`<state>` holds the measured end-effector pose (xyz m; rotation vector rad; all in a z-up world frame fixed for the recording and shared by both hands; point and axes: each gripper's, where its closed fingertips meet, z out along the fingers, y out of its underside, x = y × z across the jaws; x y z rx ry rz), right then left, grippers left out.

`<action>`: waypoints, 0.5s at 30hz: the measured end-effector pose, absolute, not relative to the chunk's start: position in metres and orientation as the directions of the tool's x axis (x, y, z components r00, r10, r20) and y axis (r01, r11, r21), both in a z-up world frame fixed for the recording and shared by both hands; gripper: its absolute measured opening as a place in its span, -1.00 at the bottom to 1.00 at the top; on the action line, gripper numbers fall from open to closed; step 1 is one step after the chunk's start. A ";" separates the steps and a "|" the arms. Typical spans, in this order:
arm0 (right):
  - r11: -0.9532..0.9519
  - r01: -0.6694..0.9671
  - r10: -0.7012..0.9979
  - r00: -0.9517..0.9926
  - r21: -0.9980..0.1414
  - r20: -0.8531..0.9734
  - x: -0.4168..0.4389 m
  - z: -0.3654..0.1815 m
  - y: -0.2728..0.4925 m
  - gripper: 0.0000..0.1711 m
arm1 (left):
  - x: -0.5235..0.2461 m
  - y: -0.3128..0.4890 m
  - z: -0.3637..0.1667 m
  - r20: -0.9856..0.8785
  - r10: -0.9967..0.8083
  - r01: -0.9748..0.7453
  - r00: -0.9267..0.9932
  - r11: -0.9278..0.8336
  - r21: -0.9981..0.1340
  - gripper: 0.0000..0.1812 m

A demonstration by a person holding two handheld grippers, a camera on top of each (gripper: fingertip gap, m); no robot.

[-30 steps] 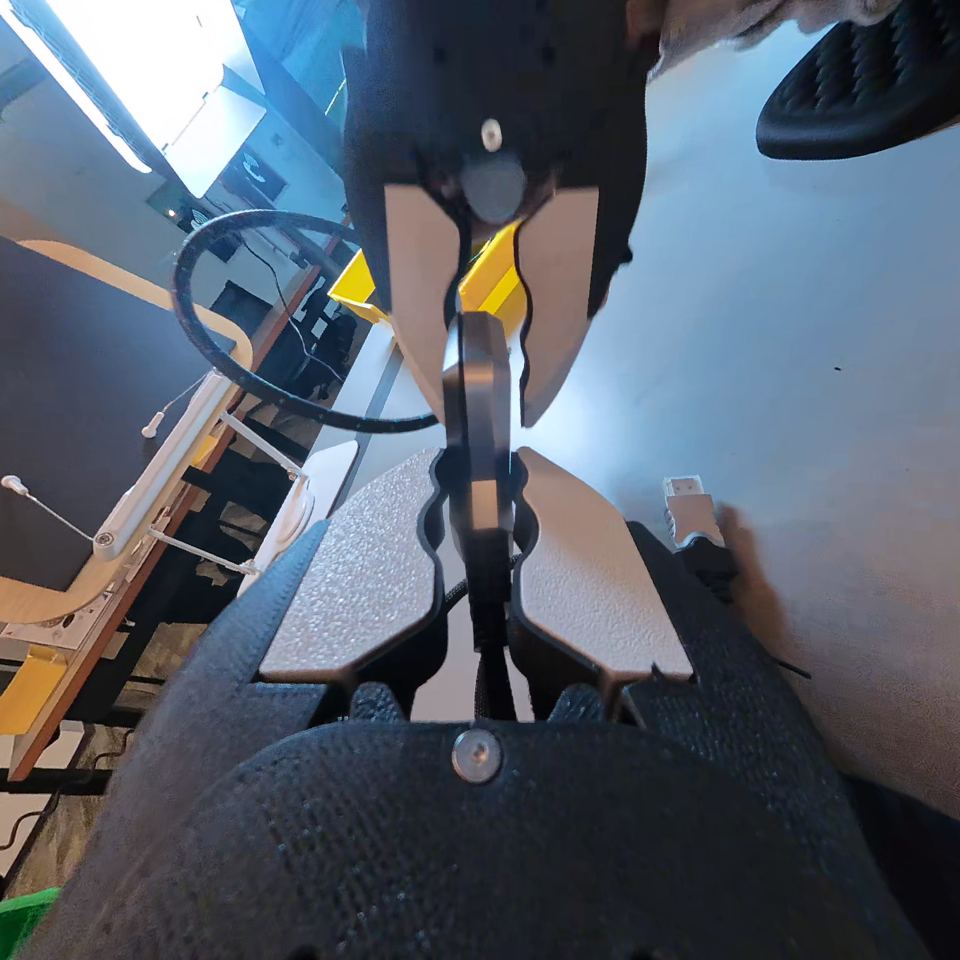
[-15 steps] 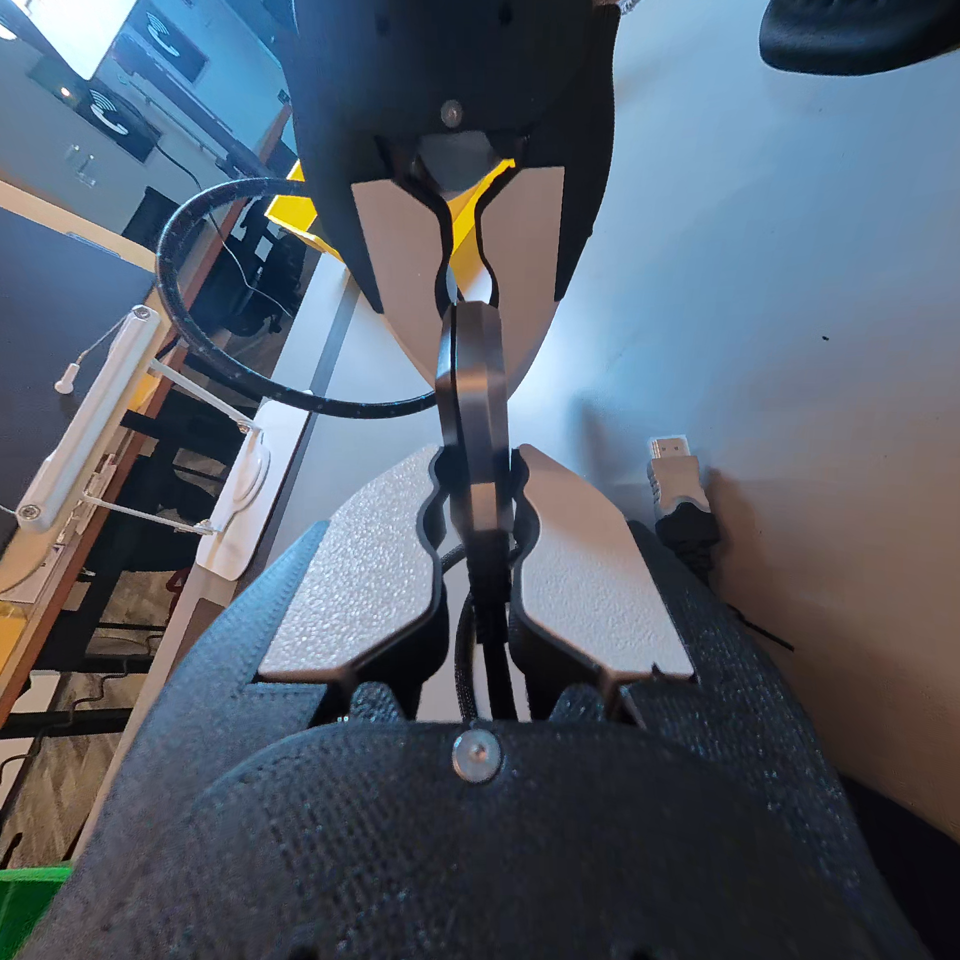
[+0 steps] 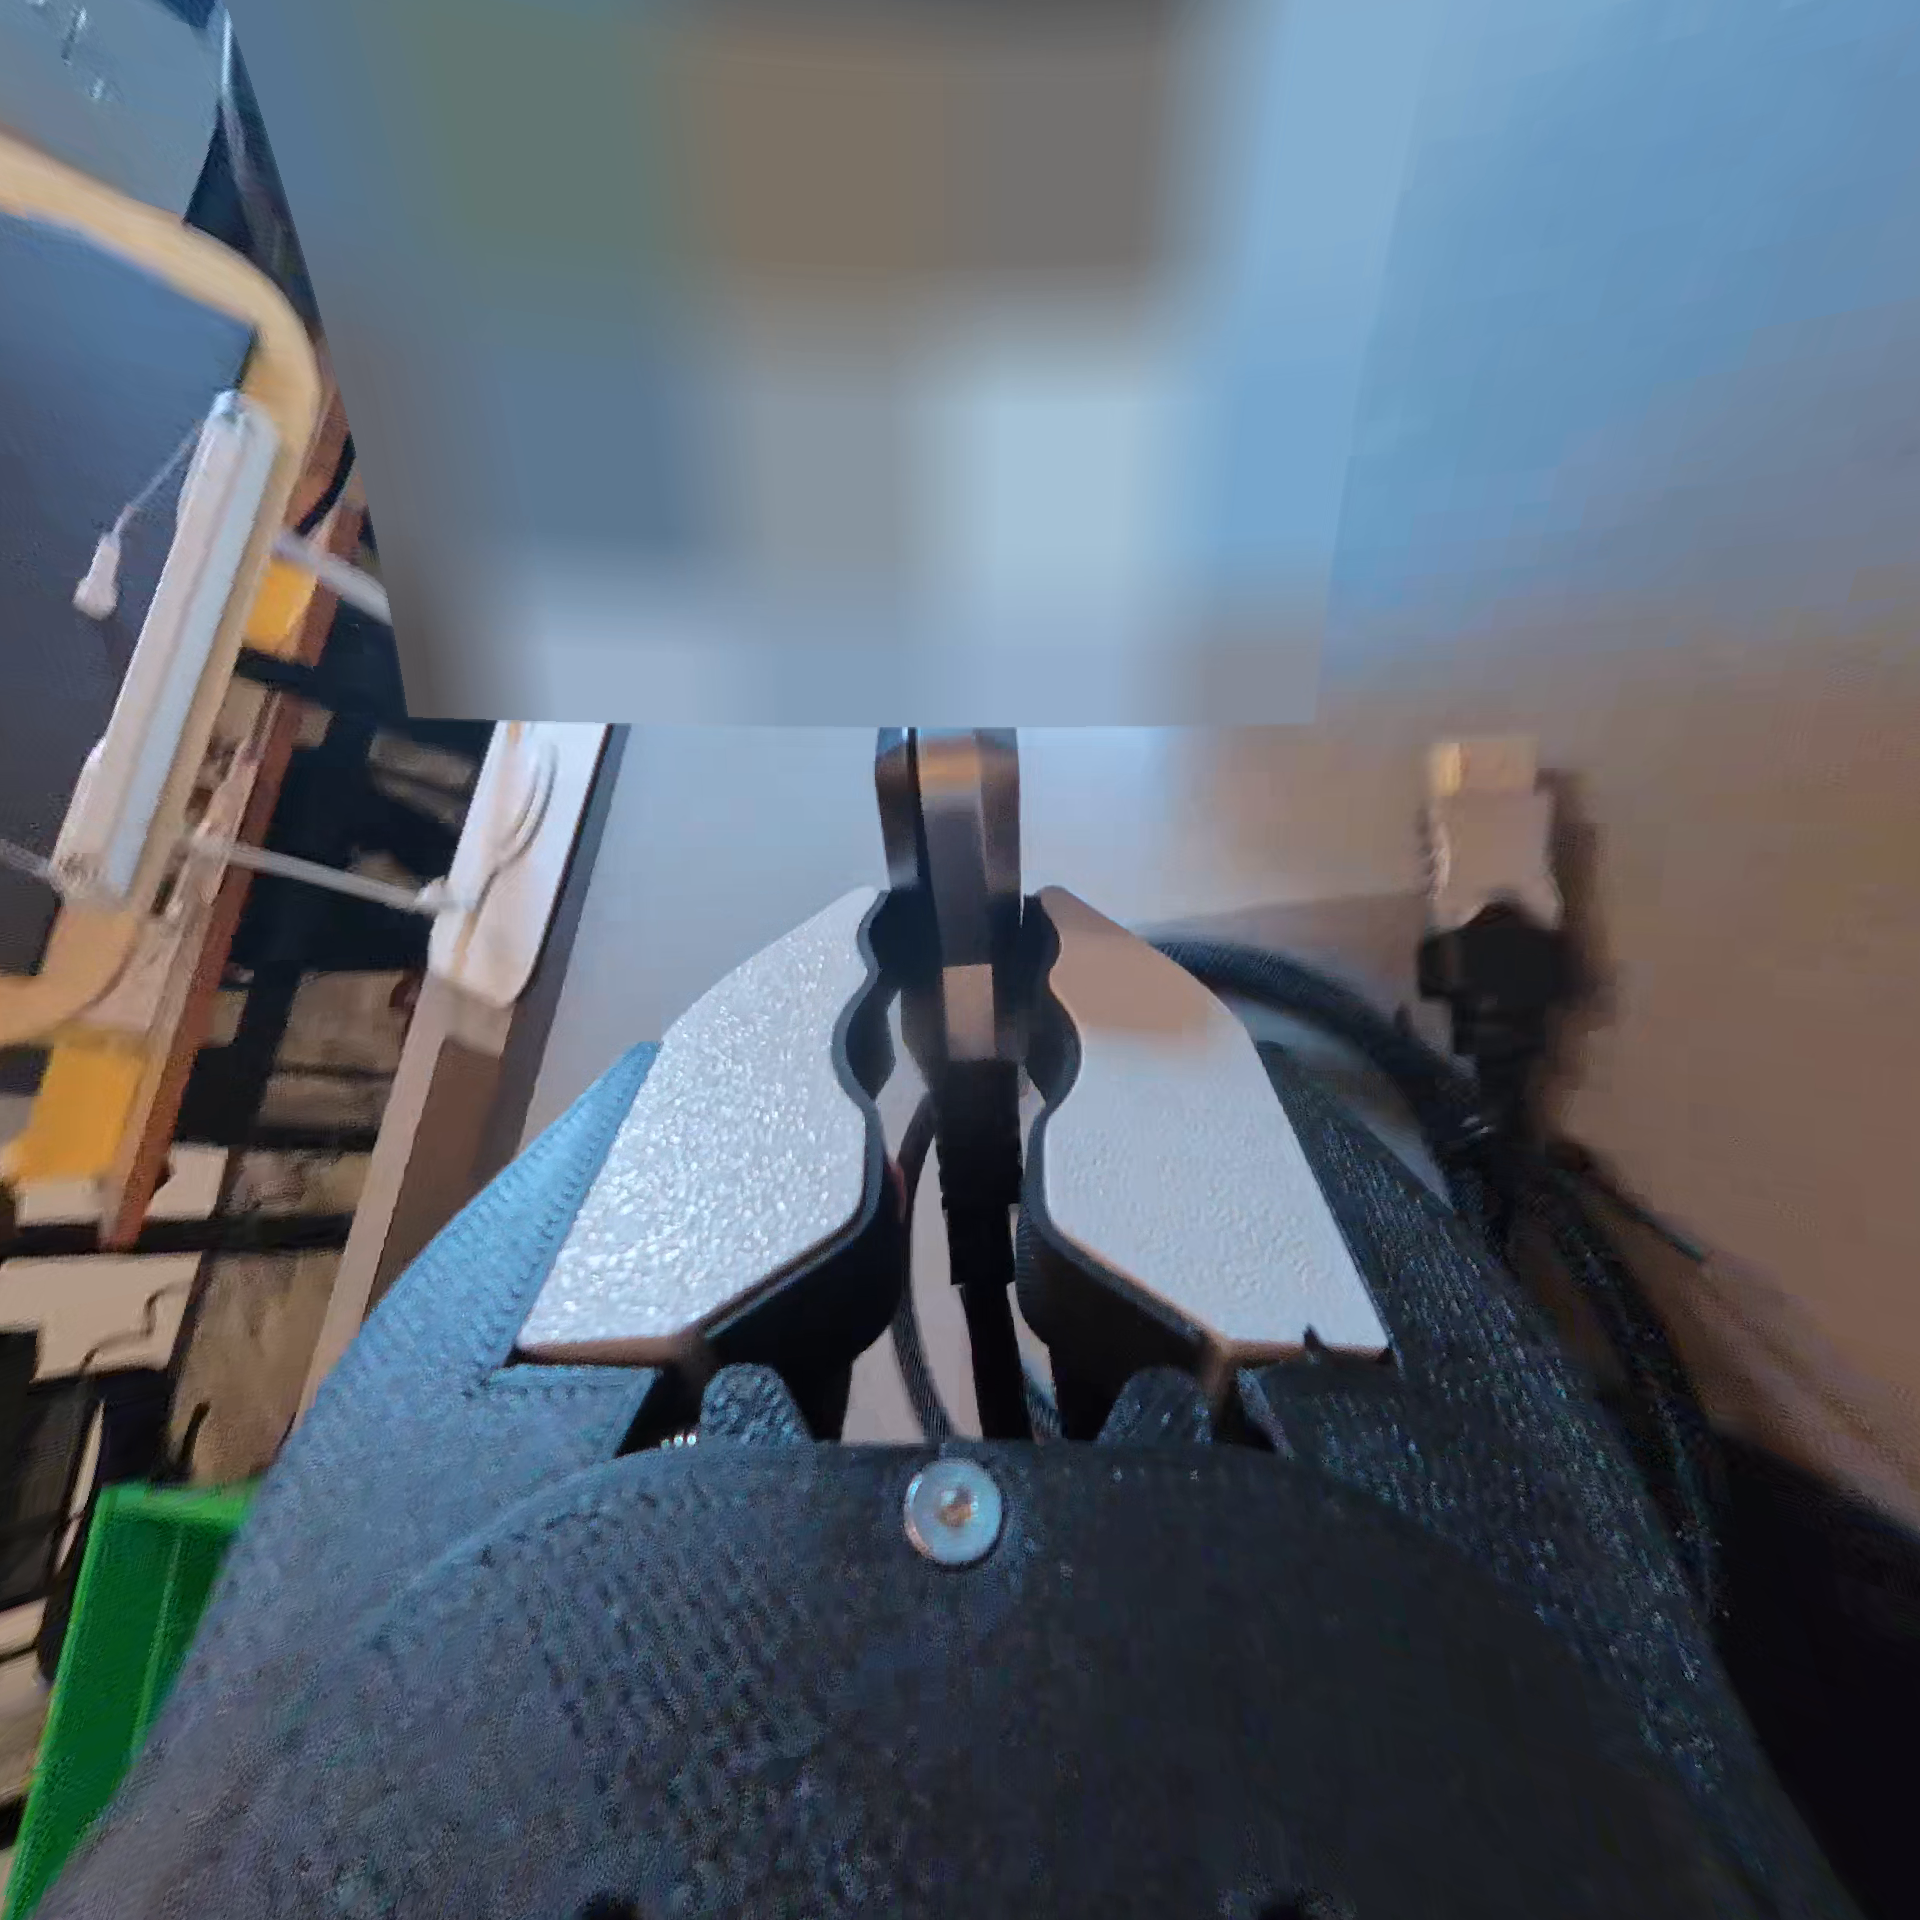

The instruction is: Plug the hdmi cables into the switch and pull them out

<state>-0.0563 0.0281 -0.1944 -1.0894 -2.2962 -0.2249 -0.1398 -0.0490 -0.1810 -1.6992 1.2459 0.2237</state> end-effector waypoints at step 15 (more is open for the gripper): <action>0.119 0.879 0.782 0.204 -0.462 0.589 0.064 -0.123 0.173 -0.82 | -0.167 -0.043 -0.169 -0.611 -0.576 -0.752 0.543 -0.010 -0.659 -0.74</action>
